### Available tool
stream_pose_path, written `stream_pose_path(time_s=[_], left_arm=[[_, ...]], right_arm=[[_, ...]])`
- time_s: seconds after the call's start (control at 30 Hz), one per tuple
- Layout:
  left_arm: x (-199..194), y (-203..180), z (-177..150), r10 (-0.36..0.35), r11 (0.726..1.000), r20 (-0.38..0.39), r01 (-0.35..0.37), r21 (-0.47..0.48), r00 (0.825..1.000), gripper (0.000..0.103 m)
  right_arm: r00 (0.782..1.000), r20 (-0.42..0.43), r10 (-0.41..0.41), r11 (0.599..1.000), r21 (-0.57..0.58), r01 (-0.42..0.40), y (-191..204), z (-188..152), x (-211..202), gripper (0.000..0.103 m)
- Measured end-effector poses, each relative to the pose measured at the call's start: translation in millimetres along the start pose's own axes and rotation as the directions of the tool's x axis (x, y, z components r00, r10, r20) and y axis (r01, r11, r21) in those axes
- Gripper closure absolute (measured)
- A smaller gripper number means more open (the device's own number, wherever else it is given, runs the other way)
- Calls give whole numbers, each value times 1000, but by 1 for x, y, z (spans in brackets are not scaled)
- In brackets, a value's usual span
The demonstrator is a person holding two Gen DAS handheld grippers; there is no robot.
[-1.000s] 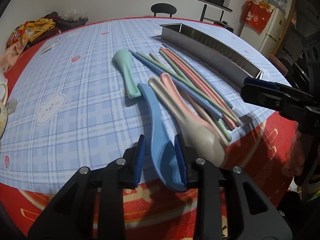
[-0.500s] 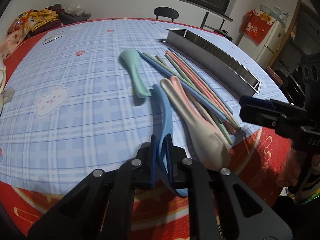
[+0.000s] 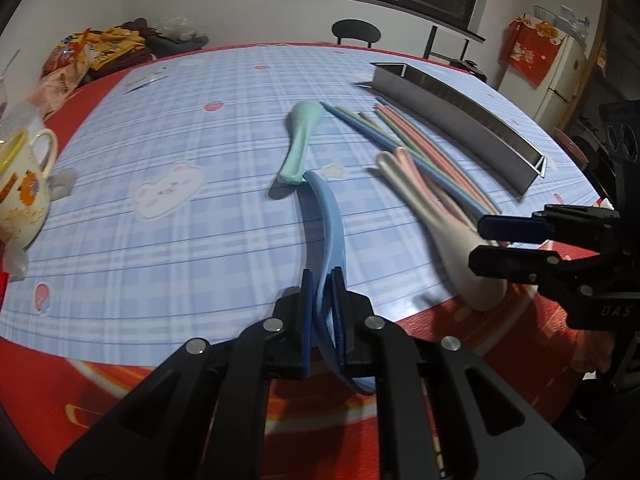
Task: Organize utensils
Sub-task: 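Close the right tool on the cream spoon while the left tool holds the blue spoon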
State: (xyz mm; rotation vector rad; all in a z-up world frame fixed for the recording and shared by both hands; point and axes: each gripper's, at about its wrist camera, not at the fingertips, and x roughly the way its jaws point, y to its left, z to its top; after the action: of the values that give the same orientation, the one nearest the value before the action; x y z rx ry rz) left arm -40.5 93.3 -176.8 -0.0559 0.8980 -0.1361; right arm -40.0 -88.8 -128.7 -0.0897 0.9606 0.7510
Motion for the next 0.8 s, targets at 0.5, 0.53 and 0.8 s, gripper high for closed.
stream_pose_path(time_s=[0.5, 0.53, 0.8], left_arm=[[0, 6, -6, -78, 997, 12, 78, -1, 997, 90], [1, 5, -6, -81, 997, 12, 81, 1, 997, 90], [2, 8, -7, -122, 992, 7, 122, -10, 992, 90]], right_arm=[[977, -1, -213, 961, -180, 209, 35, 1, 6, 81], [979, -2, -205, 965, -170, 202, 34, 2, 6, 81], [988, -24, -154, 980, -135, 149, 42, 7, 12, 82]])
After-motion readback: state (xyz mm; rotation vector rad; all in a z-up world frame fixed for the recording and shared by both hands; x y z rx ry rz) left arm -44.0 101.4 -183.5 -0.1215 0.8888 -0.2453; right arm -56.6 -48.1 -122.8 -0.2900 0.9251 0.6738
